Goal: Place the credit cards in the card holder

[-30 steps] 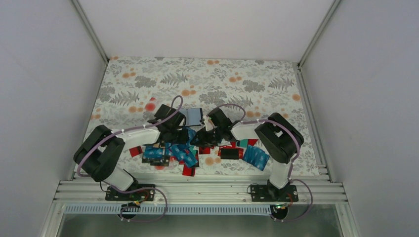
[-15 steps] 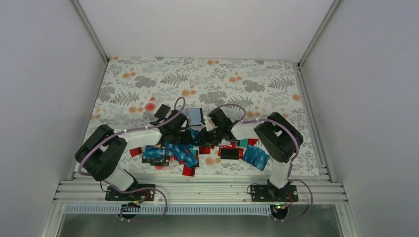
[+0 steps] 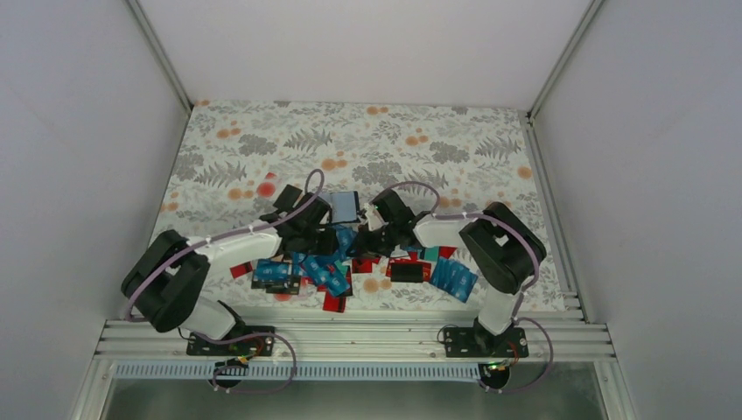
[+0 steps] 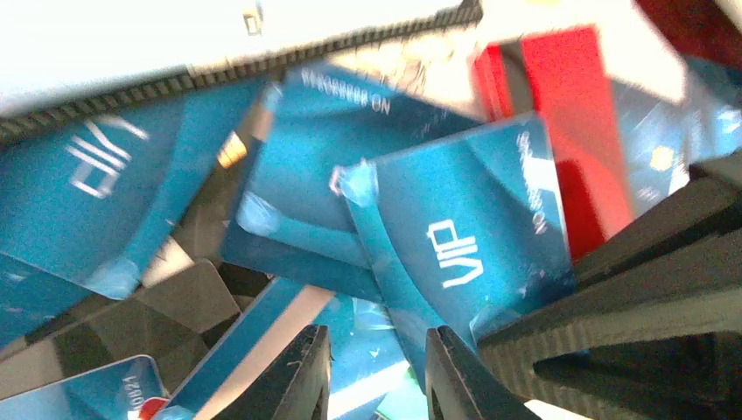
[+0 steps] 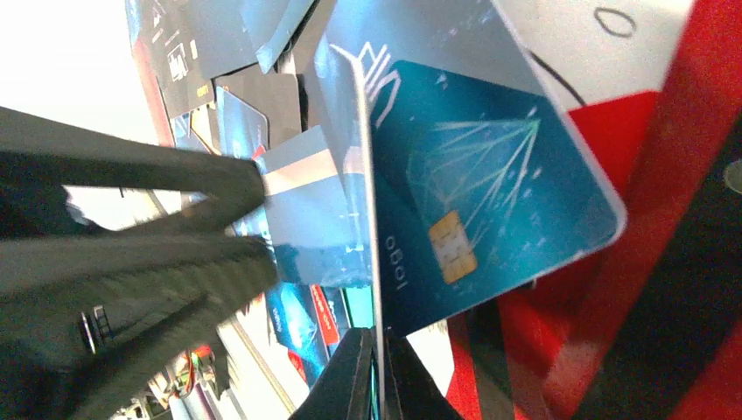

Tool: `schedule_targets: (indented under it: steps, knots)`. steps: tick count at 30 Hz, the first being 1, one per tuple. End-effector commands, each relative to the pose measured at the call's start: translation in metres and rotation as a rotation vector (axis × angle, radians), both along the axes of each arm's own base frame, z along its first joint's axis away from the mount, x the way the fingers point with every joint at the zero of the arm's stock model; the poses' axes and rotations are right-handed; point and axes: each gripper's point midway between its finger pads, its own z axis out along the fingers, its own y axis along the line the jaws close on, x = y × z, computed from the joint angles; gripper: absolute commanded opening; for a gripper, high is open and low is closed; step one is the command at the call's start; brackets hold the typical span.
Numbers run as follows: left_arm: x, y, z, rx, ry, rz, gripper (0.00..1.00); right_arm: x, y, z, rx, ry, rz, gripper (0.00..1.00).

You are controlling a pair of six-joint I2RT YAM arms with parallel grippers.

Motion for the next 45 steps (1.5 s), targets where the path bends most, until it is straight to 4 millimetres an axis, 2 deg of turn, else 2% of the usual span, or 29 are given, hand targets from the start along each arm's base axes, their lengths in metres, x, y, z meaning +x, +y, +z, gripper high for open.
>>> schedule_targets:
  steps: [1,5,12,14,18,20,28,37,45]
  knots:
    - [0.025,0.007,0.046,0.018,-0.132,0.056,0.30,-0.001,-0.019,0.011,-0.054,-0.035,-0.008,0.05]
    - [0.044,0.022,0.066,0.059,-0.196,0.099,0.31,0.006,-0.022,0.030,-0.048,-0.077,-0.001,0.05]
    - [0.074,0.038,0.077,0.059,-0.231,0.147,0.31,0.028,-0.018,0.054,-0.008,-0.119,0.001,0.05]
    - [0.080,0.039,0.078,0.043,-0.231,0.146,0.31,0.033,-0.016,0.055,-0.001,-0.115,0.013,0.05]
    - [0.083,0.028,0.083,-0.019,-0.246,0.106,0.31,0.041,-0.017,0.060,0.016,-0.119,0.014,0.04]
    - [0.083,0.028,0.079,-0.018,-0.239,0.102,0.31,0.045,-0.016,0.061,0.027,-0.120,0.018,0.05]
    - [0.103,0.066,0.056,-0.006,-0.215,0.245,0.30,0.069,0.003,0.051,0.054,-0.085,0.035,0.04]
    - [0.118,0.065,0.034,0.023,-0.195,0.211,0.29,0.093,0.024,0.024,0.050,-0.015,0.041,0.05]
    - [0.125,0.091,0.025,0.125,-0.205,0.291,0.29,0.106,0.035,0.016,0.049,0.002,0.051,0.04]
